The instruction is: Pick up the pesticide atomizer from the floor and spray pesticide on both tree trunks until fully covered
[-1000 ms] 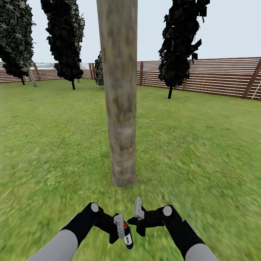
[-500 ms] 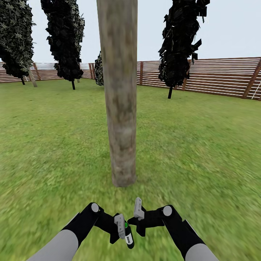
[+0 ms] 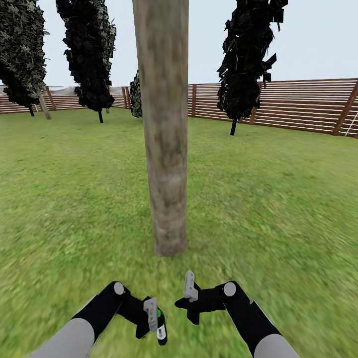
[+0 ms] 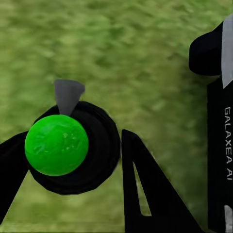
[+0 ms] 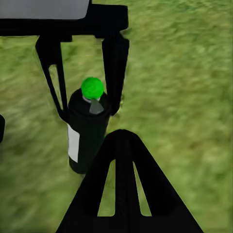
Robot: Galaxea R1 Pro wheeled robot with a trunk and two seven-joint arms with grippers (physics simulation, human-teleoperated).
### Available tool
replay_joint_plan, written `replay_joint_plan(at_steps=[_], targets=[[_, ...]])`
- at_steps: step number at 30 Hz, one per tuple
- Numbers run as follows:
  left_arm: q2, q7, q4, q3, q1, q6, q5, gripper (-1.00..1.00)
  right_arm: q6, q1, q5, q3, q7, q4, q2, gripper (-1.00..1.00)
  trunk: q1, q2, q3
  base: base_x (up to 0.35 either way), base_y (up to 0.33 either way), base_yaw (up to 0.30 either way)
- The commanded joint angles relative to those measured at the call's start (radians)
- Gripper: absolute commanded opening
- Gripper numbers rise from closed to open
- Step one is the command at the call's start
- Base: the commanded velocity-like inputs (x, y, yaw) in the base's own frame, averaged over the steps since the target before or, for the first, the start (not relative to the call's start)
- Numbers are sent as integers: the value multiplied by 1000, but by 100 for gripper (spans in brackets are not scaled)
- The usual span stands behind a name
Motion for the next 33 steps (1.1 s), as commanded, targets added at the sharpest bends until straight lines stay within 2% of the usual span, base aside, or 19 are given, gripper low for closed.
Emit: replay_joint_plan(at_steps=[1, 2, 3, 11, 14, 16, 19, 21, 22, 23, 24, 25, 26, 30, 32, 33], targets=[[13, -1, 0, 2, 0, -10, -6, -100, -10, 0, 11, -1, 1, -1, 0, -100, 0, 0, -1, 0, 0, 0], [36, -1, 2, 2, 0, -11, -7, -100, -10, 0, 11, -1, 1, -1, 0, -100, 0, 0, -1, 0, 0, 0], [52, -1, 3, 2, 1, -13, -7, -100, -10, 0, 11, -1, 1, -1, 0, 100, 0, 0, -1, 0, 0, 0], [190, 0, 5, 11, 2, -47, -2, -100, -10, 0, 12, -3, 0, 6, -6, 100, 0, 0, -1, 0, 0, 0], [208, 19, 6, 16, 2, -42, 3, -100, -10, 0, 13, -4, -2, 8, -12, 100, 0, 0, -1, 0, 0, 0], [214, 79, 7, 46, 3, -38, 7, -100, -11, 0, 13, -7, -8, 17, -38, 100, 0, 0, -1, 0, 0, 0], [211, 186, 27, 156, 9, -35, 10, -100, -13, 1, 7, -17, -94, 76, -111, 100, 0, 0, -1, 0, 0, 0], [206, 261, 62, 235, 18, -36, 10, -100, -14, 2, 5, -42, -212, 157, -144, 100, 0, 0, -1, 0, 0, 0], [205, 282, 72, 254, 20, -37, 10, -100, -14, 2, 5, -51, -248, 181, -149, 100, 0, 0, -1, 0, 0, 0], [204, 325, 92, 290, 22, -39, 10, -100, -16, 2, 4, -74, -323, 234, -157, 100, 0, 0, -1, 0, 0, 0], [203, 389, 119, 342, 24, -41, 11, -100, -20, 3, 4, -112, -440, 313, -164, 100, 0, 0, -1, 0, 0, 0], [199, 513, 163, 445, 26, -41, 11, -100, -55, 3, 4, -184, -681, 457, -174, 100, 0, 0, -1, 0, 0, 0], [195, 568, 175, 483, 26, -39, 11, -100, -74, 3, 4, -205, -779, 509, -177, 100, 0, 0, -1, 0, 0, 0], [156, 762, 216, 590, 27, -34, 11, -100, -188, 8, -6, -241, -1103, 644, -181, 100, 0, 0, -1, 0, 0, 0], [133, 825, 240, 615, 27, -30, 11, -100, -265, 15, -34, -257, -1209, 678, -181, 100, 0, 0, -1, 0, 0, 0], [119, 852, 257, 624, 27, -23, 11, -100, -304, 19, -64, -263, -1251, 694, -180, 100, 0, 0, -1, 0, 0, 0]])
